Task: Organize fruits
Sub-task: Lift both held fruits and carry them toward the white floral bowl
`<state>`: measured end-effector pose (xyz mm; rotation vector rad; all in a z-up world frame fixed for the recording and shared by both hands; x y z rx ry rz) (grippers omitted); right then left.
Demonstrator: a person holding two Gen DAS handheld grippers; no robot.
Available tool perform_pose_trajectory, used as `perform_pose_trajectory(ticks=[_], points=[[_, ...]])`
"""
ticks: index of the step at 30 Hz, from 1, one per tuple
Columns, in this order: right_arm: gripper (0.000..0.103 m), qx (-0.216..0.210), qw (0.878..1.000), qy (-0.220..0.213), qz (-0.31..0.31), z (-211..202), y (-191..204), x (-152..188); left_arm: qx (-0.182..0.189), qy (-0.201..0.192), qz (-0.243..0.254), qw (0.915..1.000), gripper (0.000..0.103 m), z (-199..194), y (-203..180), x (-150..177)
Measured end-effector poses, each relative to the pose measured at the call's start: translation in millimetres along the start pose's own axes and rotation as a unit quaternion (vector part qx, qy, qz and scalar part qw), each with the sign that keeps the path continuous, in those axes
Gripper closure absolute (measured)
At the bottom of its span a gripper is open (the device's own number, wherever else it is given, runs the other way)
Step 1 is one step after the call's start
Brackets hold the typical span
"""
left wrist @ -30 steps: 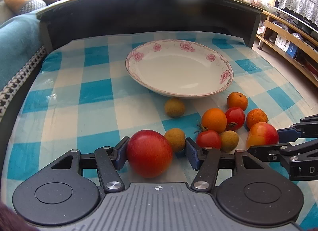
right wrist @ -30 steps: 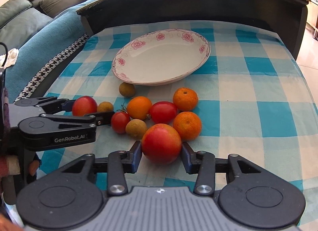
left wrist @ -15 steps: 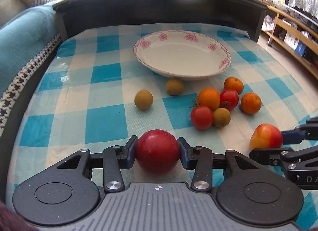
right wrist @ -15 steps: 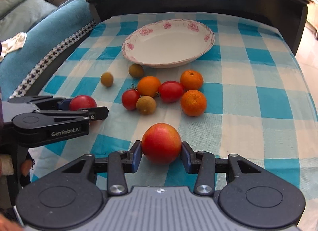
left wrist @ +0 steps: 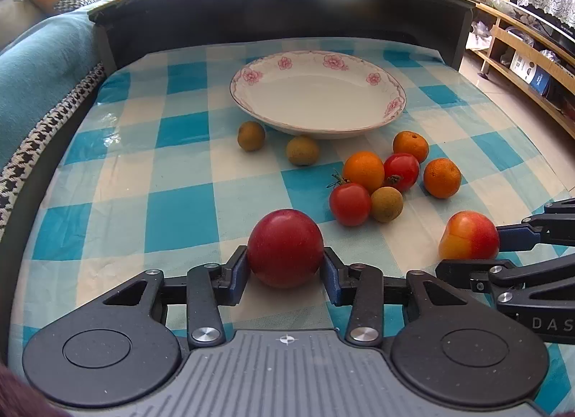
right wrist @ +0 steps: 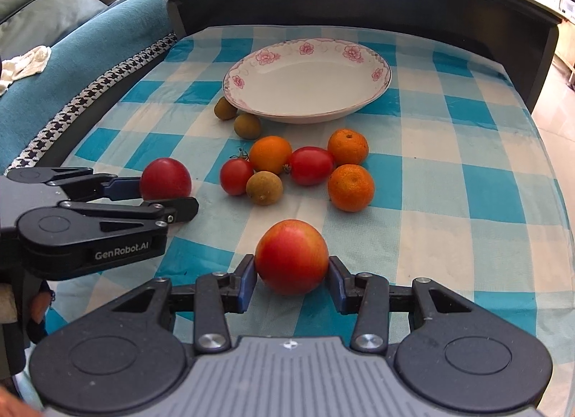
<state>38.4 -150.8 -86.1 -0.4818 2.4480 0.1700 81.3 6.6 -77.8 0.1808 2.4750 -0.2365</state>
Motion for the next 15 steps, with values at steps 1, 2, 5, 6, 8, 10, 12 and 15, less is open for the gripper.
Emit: perform_pose_trajectory(ticks=[1, 2, 5, 6, 8, 10, 12, 15], points=[[0.06, 0.003, 1.0, 0.0, -0.004, 0, 1, 0, 0.001, 0.002, -0.004, 1.0, 0.053, 0, 0, 0], [0.061, 0.003, 1.0, 0.001, -0.005, -1, 1, 1, 0.001, 0.003, -0.006, 1.0, 0.053, 0, 0, 0], [0.061, 0.003, 1.0, 0.001, -0.003, -3, 1, 1, 0.0, 0.004, -0.009, 0.9999, 0.053, 0, 0, -2], [0.061, 0.003, 1.0, 0.0, -0.001, -4, 0, 1, 0.002, 0.005, -0.013, 0.9999, 0.053, 0, 1, -2], [0.061, 0.001, 1.0, -0.004, 0.003, -8, -1, 0, 0.009, 0.009, -0.025, 0.9996, 0.053, -2, 2, -3], [0.061, 0.002, 1.0, -0.012, 0.008, -13, -3, -3, 0.018, 0.007, -0.033, 0.9993, 0.053, -5, 1, -5], [0.061, 0.001, 1.0, -0.021, 0.013, -18, -5, -6, 0.024, 0.004, -0.036, 0.999, 0.053, -9, -1, -8], [0.061, 0.001, 0.999, -0.03, 0.019, -22, -8, -12, 0.034, -0.001, -0.043, 0.9985, 0.053, -14, -5, -14]])
Point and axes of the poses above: each gripper's, at about its wrist camera, not at the fingertips, and z roughly the way its jaws point, y to its left, x to its underside, the point moved 4 cm from there along z, roughly the way its jaws point, and after that the axes turned 15 degrees about -z, right-handed, at the moved point
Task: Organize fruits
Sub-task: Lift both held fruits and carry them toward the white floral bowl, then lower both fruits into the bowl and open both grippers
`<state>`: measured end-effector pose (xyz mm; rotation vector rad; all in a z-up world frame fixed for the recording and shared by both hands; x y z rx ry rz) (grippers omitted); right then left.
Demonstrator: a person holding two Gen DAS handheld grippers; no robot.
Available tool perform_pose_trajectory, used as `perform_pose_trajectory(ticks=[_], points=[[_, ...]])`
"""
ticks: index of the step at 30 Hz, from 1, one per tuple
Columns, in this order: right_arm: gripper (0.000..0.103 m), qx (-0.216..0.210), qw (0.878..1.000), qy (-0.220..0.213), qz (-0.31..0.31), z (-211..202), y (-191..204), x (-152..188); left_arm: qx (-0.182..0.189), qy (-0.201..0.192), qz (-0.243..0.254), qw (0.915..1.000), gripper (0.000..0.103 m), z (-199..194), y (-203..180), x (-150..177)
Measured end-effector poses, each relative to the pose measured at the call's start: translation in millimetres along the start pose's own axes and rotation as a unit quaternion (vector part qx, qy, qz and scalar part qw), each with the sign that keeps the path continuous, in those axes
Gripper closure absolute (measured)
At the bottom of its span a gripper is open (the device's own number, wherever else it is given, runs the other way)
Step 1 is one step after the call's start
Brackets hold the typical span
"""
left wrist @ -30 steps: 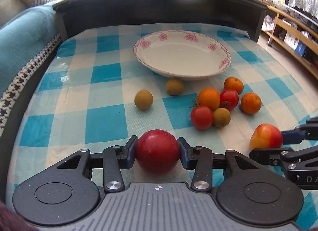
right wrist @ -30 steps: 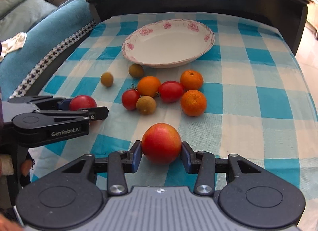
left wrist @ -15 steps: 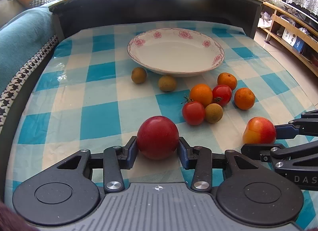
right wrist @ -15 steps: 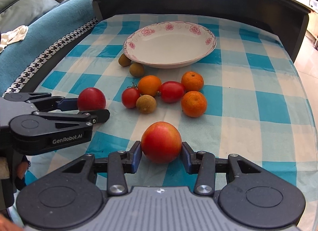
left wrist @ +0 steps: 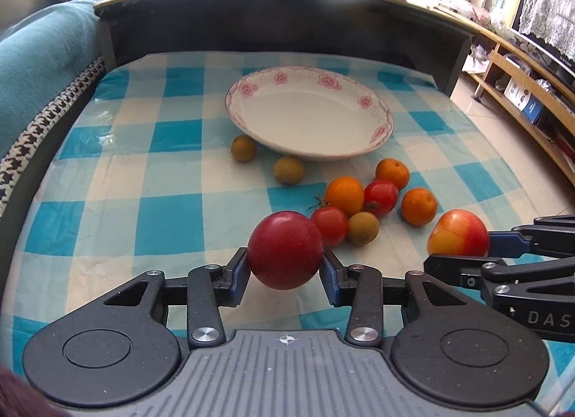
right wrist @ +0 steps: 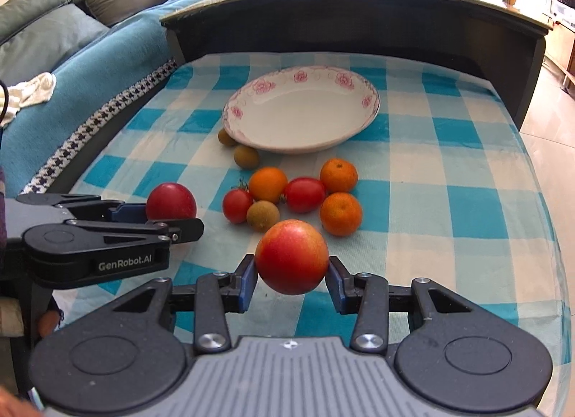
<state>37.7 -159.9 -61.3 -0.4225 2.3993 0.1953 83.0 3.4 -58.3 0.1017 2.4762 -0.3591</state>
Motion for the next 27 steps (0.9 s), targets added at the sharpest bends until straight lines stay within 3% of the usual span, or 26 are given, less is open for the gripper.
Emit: perform_pose_trajectory(ticks=[10, 18, 27], points=[[0.061, 0.005, 0.999, -0.02, 0.029, 6, -17, -25, 0.027, -0.018, -0.011, 0.9994, 0.053, 3, -23, -29], [0.061, 0.016, 0.999, -0.032, 0.035, 26, -36, -61, 0.02, -0.033, -0.017, 0.9991, 0.053, 20, -27, -65], [0.061, 0.013, 0.999, -0.028, 0.027, 65, -55, -86, 0.006, -0.023, -0.02, 0.9995, 0.053, 57, -21, -88]])
Point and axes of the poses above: each gripper's, at about its wrist camera, not at the fingertips, and z roughly the way its jaws point, y to its left, x to its underside, the point moved 4 cm from there along z, roughly the way its jaws point, and after that the axes turned 15 degrees about -z, right-handed, at the moved point
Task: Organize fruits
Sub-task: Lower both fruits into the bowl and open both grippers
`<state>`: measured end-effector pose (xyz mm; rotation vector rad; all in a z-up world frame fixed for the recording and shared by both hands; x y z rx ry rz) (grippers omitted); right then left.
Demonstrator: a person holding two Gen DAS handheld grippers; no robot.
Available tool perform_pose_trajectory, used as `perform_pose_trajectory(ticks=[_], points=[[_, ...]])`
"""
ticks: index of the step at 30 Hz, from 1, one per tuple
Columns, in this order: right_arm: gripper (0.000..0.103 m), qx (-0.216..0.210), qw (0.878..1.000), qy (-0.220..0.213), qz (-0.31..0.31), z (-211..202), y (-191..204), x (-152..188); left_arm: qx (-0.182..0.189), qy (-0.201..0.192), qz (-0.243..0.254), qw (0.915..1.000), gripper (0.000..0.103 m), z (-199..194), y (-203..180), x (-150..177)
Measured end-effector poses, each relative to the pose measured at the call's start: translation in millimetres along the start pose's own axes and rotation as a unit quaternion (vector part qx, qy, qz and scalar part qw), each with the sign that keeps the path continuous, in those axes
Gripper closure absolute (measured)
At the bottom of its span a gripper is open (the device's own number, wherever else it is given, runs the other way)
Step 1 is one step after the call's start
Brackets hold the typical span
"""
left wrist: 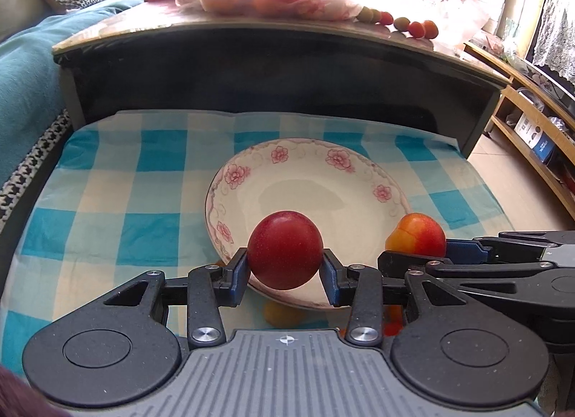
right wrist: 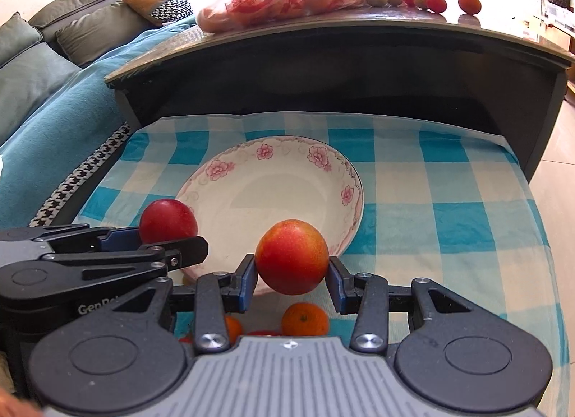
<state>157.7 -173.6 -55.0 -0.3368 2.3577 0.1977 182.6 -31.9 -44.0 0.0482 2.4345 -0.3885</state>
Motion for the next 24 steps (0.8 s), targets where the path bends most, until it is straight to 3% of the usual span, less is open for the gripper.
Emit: perform_pose_trajectory(ticks=[12, 24], points=[[0.06, 0.003, 0.999, -0.007, -0.041, 30, -4, -13, -0.011, -0.005, -0.004, 0.9999, 0.054, 21, 6, -10], [0.059, 0.014, 0.998, -0.017, -0.061, 30, -4, -16, -0.009, -0.009, -0.015, 0.9998, 0.051, 20, 9, -14]])
Point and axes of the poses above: each gripper's, at about its wrist camera, not at the fingertips, and z roughly the way its jaws point, y to its left, x to its underside, the point moved 4 cm from there along z, roughly the way its jaws point, and after that the axes turned 15 degrees about -z, right-handed, at the moved point
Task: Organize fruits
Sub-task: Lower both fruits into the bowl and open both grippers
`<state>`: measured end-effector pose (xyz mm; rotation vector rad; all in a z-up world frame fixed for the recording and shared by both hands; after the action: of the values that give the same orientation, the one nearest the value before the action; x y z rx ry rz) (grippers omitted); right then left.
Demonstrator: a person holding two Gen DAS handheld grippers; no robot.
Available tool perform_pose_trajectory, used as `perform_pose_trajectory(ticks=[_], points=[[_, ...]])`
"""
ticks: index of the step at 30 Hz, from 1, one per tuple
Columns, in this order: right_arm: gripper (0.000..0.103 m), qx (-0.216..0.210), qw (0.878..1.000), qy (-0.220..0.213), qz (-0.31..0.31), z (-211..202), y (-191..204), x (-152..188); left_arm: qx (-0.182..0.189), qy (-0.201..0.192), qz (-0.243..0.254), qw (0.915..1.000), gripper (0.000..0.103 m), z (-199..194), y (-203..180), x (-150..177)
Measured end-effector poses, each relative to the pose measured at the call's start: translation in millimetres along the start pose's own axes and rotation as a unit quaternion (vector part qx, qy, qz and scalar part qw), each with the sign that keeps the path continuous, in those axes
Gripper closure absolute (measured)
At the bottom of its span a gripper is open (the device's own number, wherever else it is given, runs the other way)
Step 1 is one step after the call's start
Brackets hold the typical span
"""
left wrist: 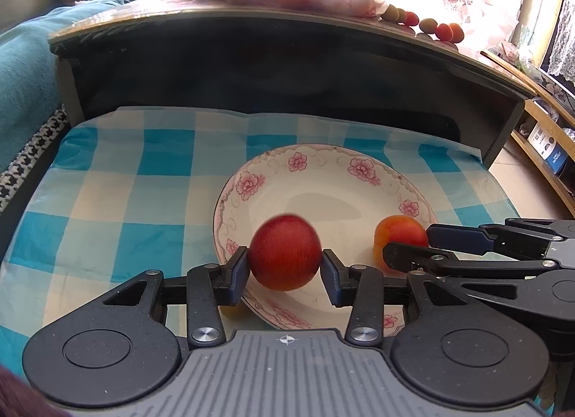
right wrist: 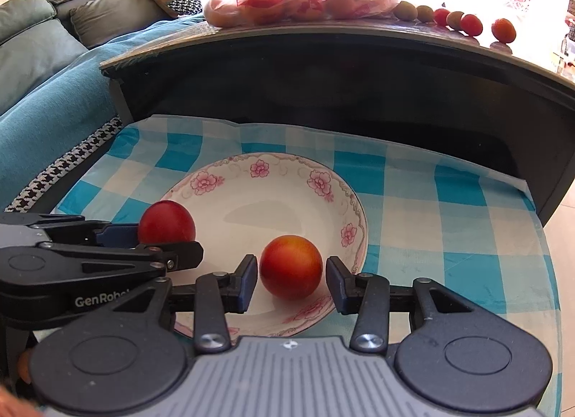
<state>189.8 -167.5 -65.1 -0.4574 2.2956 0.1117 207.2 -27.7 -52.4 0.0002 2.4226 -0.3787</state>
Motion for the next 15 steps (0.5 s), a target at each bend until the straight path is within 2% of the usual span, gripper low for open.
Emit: perform_pose_trajectory(ticks=[4, 15], points=[[0.059, -0.001, 1.0, -0.007, 0.005, -4, -1, -3, -0.003, -0.009, 0.0, 1.0, 0.045, -4, 0, -4], [0.059, 0.006, 1.0, -0.02, 0.01, -20, -2, -7, 0.004, -0.025, -0.011, 0.9996, 0.044, -20, 3, -12]])
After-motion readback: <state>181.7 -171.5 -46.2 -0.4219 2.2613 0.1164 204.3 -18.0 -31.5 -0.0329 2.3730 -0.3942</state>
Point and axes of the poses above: each gripper's, at about its wrist camera, not at the fingertips, and z roughly the way its jaws point, y to its left, x to its underside, the point moved 4 cm from there along z, roughly the way its jaws point, and after that the axes turned 15 degrees about -z, right-handed, at the moved point
